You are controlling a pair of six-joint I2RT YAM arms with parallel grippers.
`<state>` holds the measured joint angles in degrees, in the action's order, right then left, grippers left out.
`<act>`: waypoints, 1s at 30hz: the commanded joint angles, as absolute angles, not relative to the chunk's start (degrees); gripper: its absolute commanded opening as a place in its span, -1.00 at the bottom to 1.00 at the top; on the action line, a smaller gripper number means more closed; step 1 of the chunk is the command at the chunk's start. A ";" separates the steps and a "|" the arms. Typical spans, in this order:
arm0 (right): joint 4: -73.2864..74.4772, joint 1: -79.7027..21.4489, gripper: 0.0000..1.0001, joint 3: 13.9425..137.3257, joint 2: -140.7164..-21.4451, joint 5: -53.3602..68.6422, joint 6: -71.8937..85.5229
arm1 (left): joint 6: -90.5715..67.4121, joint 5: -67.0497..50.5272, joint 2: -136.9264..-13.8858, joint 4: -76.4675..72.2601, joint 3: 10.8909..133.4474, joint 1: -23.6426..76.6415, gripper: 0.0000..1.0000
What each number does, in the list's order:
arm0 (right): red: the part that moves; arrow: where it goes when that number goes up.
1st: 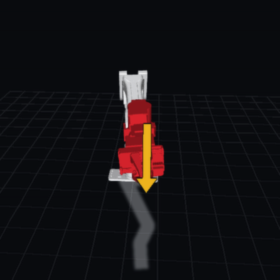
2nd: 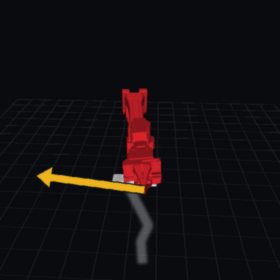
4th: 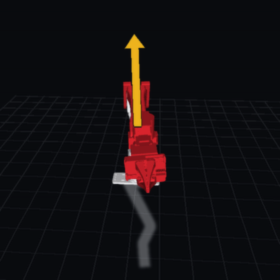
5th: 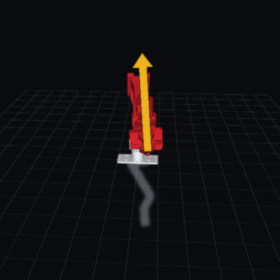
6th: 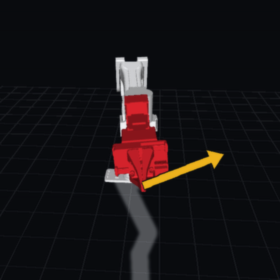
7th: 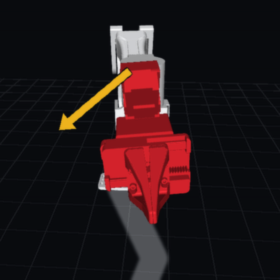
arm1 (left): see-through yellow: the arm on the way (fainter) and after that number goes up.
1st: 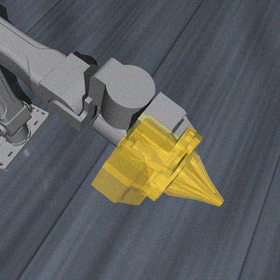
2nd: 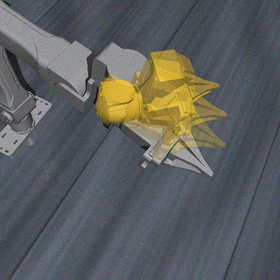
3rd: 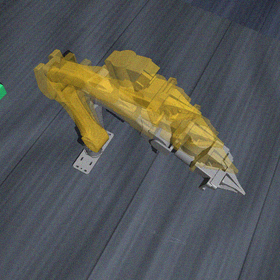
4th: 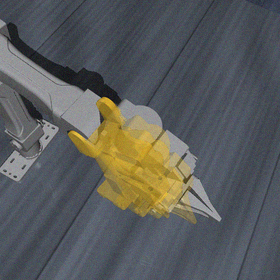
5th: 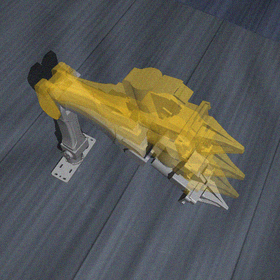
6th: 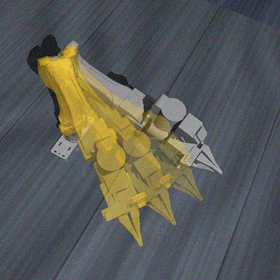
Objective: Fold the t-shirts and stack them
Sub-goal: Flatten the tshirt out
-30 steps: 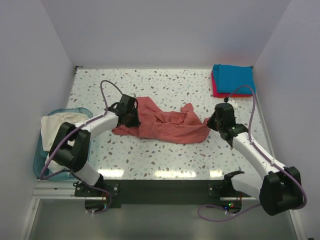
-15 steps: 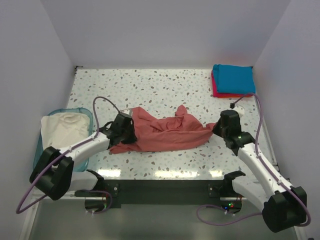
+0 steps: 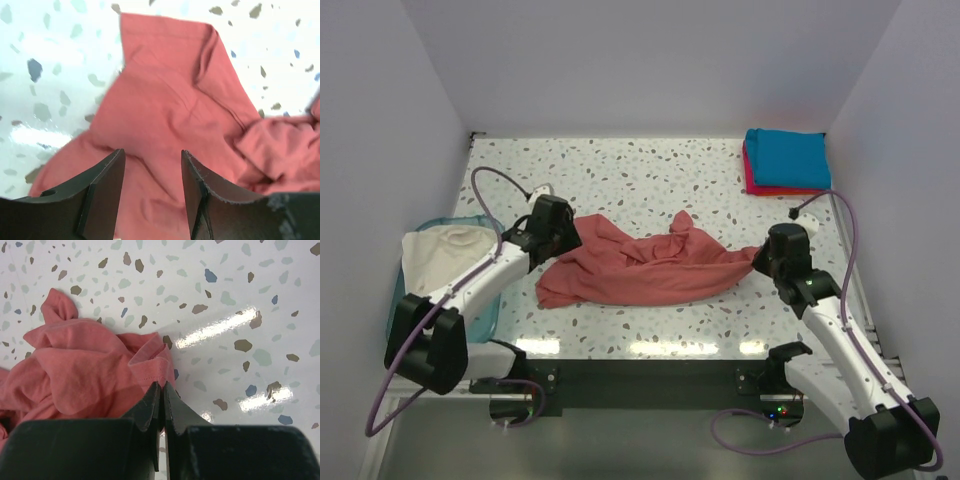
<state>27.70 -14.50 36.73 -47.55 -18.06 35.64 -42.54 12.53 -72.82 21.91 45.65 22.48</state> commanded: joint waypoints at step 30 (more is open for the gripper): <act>21.36 -14.06 -1.00 49.98 -58.35 -14.68 34.54 | -44.65 15.29 -86.31 27.59 68.44 16.45 -1.00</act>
<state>25.74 -14.39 42.19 -56.73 -14.26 34.92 -46.85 12.80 -89.97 27.44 59.59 19.05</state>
